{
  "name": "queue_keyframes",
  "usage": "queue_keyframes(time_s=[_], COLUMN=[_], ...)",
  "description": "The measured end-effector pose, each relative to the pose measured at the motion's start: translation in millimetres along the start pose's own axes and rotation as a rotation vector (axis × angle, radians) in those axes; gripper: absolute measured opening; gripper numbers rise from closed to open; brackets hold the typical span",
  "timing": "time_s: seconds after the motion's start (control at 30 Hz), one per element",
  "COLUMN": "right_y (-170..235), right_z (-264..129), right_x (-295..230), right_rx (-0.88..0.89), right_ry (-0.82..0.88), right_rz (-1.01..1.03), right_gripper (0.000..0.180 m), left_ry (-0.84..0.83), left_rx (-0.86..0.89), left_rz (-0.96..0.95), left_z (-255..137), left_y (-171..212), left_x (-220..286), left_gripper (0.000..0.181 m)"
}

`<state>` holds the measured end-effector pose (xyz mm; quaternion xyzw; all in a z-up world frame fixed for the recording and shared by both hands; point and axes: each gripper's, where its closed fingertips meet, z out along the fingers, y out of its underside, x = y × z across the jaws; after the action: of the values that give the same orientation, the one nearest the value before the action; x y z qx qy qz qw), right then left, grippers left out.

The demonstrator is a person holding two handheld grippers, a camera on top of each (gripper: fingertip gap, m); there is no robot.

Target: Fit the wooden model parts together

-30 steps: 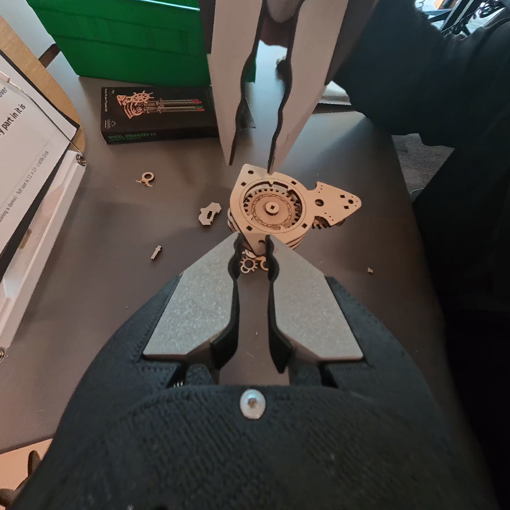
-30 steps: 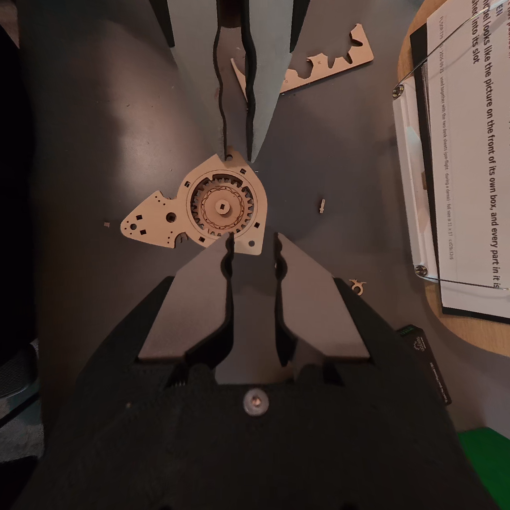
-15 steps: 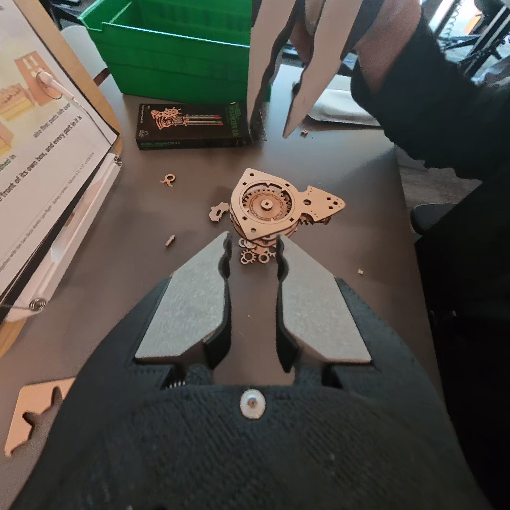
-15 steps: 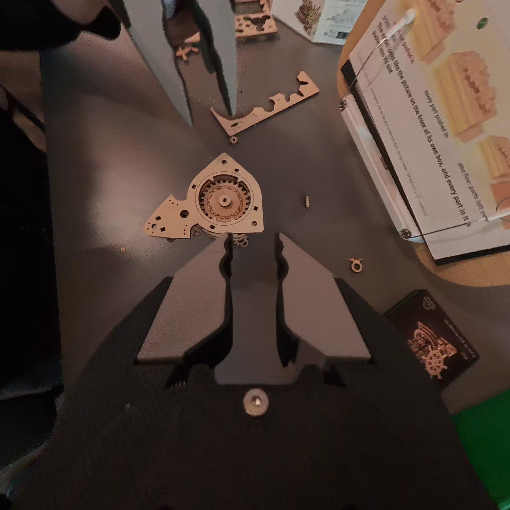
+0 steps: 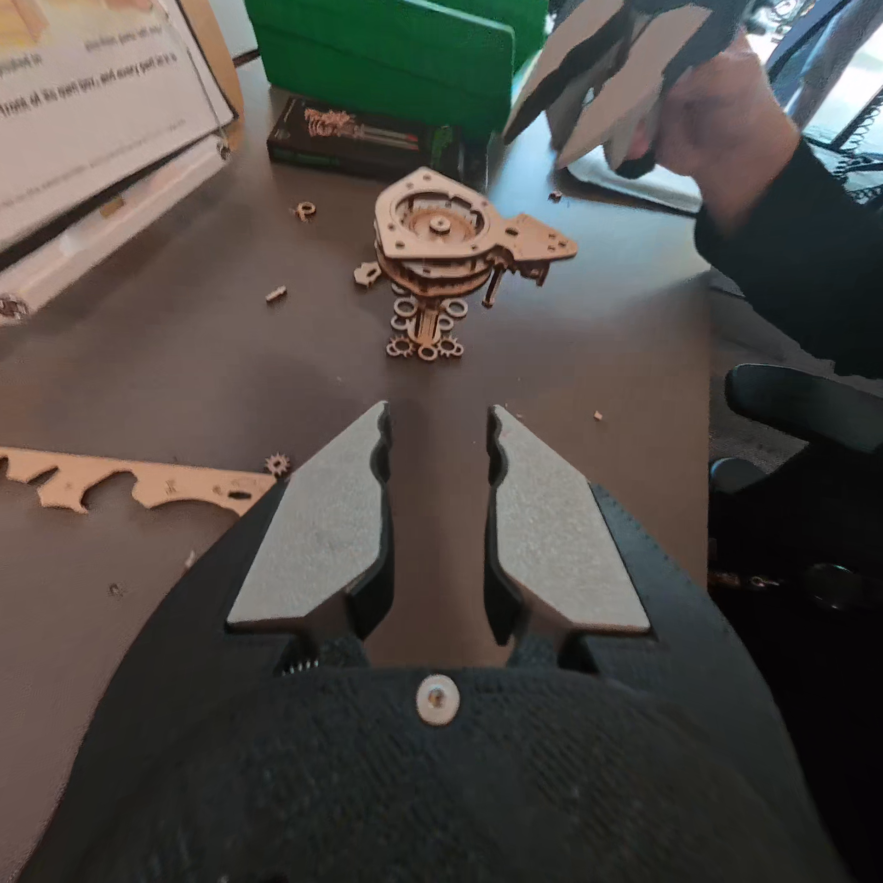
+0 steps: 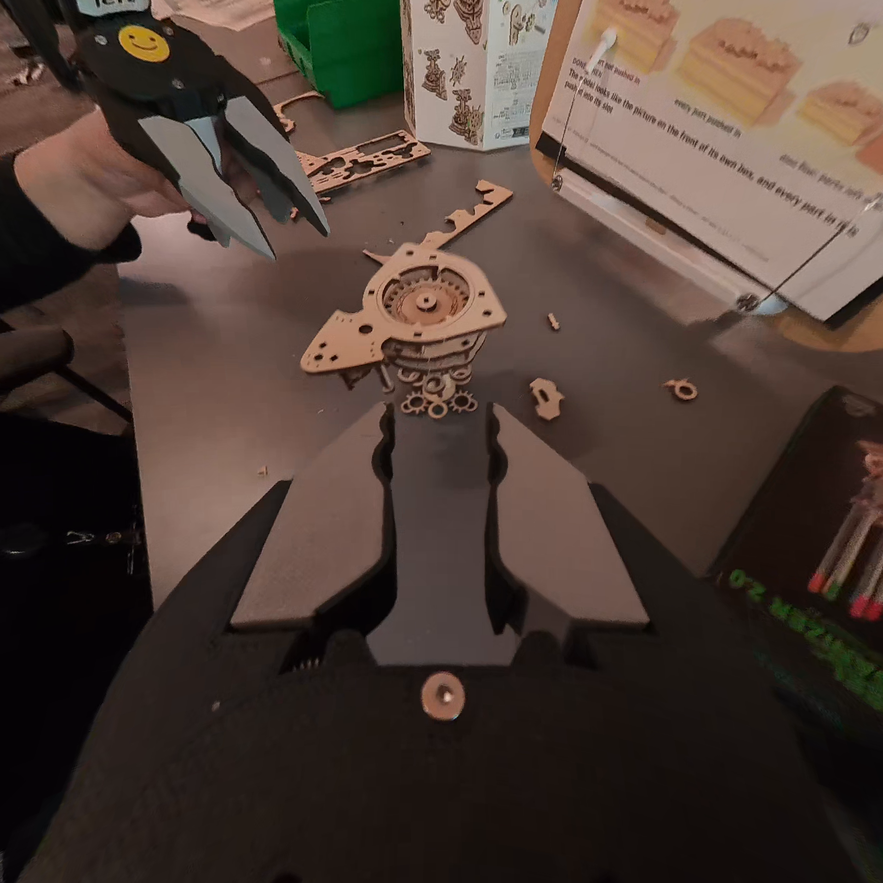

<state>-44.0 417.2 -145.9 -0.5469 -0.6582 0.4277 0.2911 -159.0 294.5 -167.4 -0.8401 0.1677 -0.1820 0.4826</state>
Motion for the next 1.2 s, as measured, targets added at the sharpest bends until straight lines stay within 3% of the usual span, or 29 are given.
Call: queue_keyframes(time_s=[0.37,0.6,0.87,0.93,1.2], right_y=[59.5,62.2,73.3,74.5,78.1], right_z=[-21.7,-40.0,-21.9,-20.8,-18.3], right_x=[-43.0,-50.2,-51.0,-51.0,-45.3], right_rx=[0.087,0.167,0.064,0.054,0.025], right_ry=[0.081,0.114,0.093,0.09,0.104], right_rz=[-0.127,-0.175,-0.203,-0.201,-0.164], right_gripper=[0.037,0.037,0.048,0.051,0.07], left_ry=[-0.328,-0.449,-0.517,-0.507,-0.492], left_rx=[-0.11,-0.109,-0.13,-0.112,-0.083], left_rz=[0.107,0.191,0.393,0.352,0.225], left_z=[16.3,30.8,61.0,67.6,69.8], left_y=[49.0,39.5,21.9,22.0,24.4], left_x=[18.2,37.2,49.0,48.8,47.8], left_gripper=[0.079,0.082,0.074,0.066,0.071])
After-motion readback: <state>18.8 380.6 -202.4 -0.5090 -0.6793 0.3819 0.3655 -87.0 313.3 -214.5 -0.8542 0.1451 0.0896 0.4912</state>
